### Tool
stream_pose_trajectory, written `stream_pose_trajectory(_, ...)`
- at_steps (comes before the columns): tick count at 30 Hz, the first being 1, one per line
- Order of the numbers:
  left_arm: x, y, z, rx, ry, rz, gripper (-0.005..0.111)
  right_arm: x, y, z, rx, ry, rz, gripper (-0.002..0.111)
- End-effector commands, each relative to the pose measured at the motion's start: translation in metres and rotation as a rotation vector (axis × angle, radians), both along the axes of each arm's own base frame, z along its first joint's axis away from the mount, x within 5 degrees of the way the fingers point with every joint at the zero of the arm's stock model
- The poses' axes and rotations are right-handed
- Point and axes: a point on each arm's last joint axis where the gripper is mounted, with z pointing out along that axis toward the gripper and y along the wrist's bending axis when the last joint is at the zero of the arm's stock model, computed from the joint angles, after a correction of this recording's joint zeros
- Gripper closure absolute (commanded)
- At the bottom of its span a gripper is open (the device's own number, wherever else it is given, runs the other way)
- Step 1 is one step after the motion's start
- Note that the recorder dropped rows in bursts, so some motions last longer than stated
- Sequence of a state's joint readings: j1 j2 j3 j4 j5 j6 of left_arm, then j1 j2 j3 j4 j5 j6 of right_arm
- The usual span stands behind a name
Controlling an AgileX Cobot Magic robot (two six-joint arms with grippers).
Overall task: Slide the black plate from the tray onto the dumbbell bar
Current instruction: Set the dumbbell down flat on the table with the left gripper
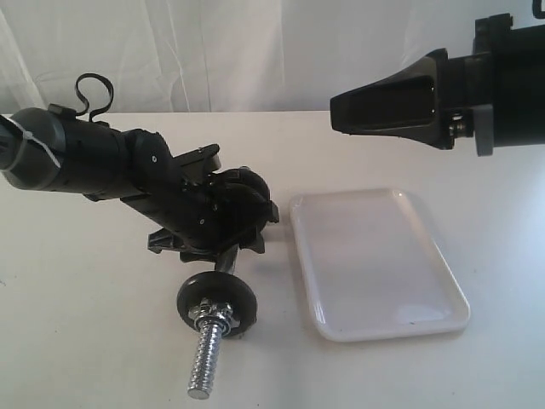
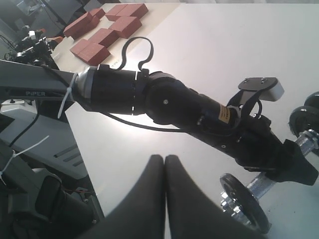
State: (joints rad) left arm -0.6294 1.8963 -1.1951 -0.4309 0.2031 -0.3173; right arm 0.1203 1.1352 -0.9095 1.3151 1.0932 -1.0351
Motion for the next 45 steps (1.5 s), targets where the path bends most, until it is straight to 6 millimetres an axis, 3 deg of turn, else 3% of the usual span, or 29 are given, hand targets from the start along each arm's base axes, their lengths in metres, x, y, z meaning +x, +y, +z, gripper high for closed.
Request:
stream_pose_trajectory(1,-0.002,0.000,0.004,-0.002,0.009,-0.011,0.042,-0.003,0.000,0.000,0.006,-0.003,0.007,0.108)
stream_pose_trajectory(26,-0.002,0.002,0.006,0.014,0.001,-0.027,0.042,-0.003,0.000,0.000,0.011,0.011,0.003,0.108)
stream_pose_trajectory(40,-0.001,0.017,0.019,0.043,0.015,-0.044,0.042,-0.004,0.001,0.000,0.012,0.015,0.015,0.108)
stream_pose_trajectory(45,-0.004,0.019,0.033,0.031,-0.025,-0.064,0.042,-0.004,0.001,0.000,0.012,0.015,0.015,0.108)
